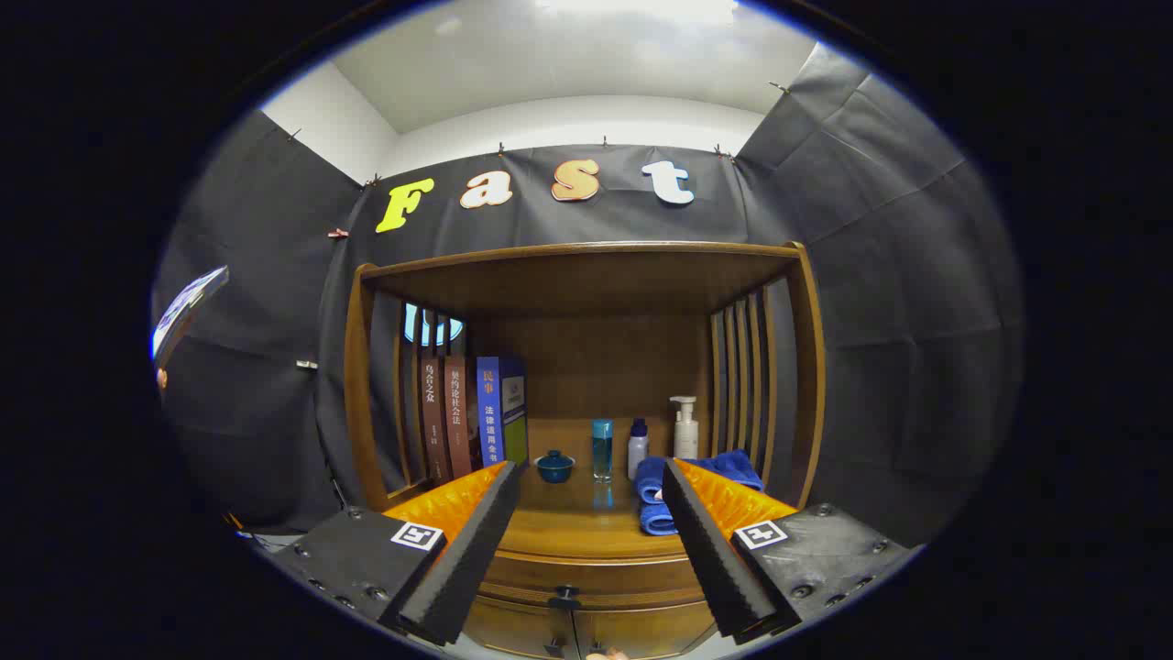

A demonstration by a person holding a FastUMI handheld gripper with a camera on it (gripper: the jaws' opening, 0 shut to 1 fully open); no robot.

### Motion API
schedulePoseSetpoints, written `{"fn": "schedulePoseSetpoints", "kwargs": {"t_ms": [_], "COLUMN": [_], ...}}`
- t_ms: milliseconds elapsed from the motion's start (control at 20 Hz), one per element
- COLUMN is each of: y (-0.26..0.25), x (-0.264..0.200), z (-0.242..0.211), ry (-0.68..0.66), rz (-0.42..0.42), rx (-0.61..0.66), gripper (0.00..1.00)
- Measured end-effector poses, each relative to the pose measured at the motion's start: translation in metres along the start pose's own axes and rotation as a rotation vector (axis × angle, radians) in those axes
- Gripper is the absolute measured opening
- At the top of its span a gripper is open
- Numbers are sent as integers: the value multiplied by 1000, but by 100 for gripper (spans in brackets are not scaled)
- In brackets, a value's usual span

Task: Pull open the drawer, take out the items inside it, and place them on the countertop above the cabinet.

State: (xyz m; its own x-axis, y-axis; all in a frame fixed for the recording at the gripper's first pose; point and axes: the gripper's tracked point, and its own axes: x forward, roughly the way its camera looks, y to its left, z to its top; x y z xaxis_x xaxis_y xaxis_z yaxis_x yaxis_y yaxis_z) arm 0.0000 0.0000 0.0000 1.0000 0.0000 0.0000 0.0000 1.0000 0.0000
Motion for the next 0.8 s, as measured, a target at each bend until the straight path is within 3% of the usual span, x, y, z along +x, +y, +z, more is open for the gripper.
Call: {"fn": "schedulePoseSetpoints", "kwargs": {"t_ms": [800], "y": [9], "x": [1], "z": [-5], "ry": [7], "rz": [14], "rx": [27], "gripper": [100]}}
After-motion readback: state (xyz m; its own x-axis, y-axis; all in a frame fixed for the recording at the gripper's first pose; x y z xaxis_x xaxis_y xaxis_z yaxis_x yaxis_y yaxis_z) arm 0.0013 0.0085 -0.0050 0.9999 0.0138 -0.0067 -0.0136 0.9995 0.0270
